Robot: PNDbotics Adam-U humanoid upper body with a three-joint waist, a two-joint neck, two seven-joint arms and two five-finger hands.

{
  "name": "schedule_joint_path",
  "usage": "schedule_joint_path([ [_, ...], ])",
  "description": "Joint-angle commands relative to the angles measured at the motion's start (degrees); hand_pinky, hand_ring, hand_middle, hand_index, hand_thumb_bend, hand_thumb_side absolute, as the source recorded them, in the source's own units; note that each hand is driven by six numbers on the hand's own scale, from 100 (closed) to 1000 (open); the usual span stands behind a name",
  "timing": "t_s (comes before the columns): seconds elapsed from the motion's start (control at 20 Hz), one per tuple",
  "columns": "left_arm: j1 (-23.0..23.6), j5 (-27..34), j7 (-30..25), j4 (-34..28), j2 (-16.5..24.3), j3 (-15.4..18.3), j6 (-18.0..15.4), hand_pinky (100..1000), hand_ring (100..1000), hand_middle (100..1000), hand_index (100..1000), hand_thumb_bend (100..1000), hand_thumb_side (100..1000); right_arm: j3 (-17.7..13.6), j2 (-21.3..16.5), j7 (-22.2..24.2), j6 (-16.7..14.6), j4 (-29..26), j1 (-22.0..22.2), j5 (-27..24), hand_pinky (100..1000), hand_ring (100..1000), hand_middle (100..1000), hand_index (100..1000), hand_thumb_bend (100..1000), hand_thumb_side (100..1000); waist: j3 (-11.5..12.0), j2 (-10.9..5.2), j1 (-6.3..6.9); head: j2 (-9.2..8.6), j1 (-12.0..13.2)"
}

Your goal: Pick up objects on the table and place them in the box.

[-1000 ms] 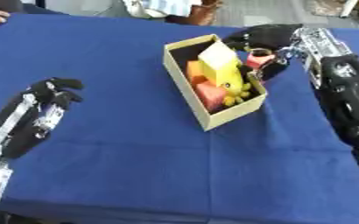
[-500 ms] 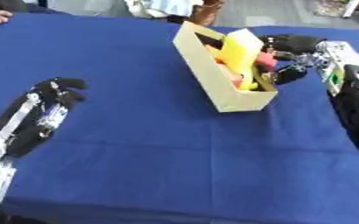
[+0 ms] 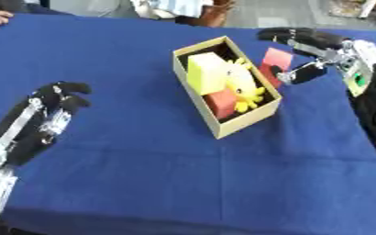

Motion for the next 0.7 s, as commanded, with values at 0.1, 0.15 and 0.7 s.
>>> schedule_joint_path([
  [0.1, -0.1, 0.1, 0.1, -0.4, 0.5, 0.6, -0.1, 848, 713, 748, 844, 100, 815, -0.5, -2.1, 1.9, 1.4, -1.5, -1.8, -4.8, 876, 952, 985, 1000, 100, 211, -0.1, -0.89, -0.32, 0.27, 0.2],
  [0.15, -0.1, 0.1, 0.0, -0.4, 0.5, 0.6, -0.1, 848, 713, 748, 844, 100, 815, -0.6, -2.2, 2.4, 1.9, -1.6, -1.9, -5.9, 874, 951, 983, 1000, 100, 214, -0.1, -0.89, -0.31, 0.27, 0.1],
  [0.7, -0.1, 0.0, 0.0, -0.5, 0.6, 0.5, -0.1, 849, 713, 748, 844, 100, 818, 0.1, -2.4, 10.9, 9.7, -2.0, -2.3, -16.1, 871, 945, 982, 1000, 100, 338, 0.2, -0.74, -0.31, 0.27, -0.1],
])
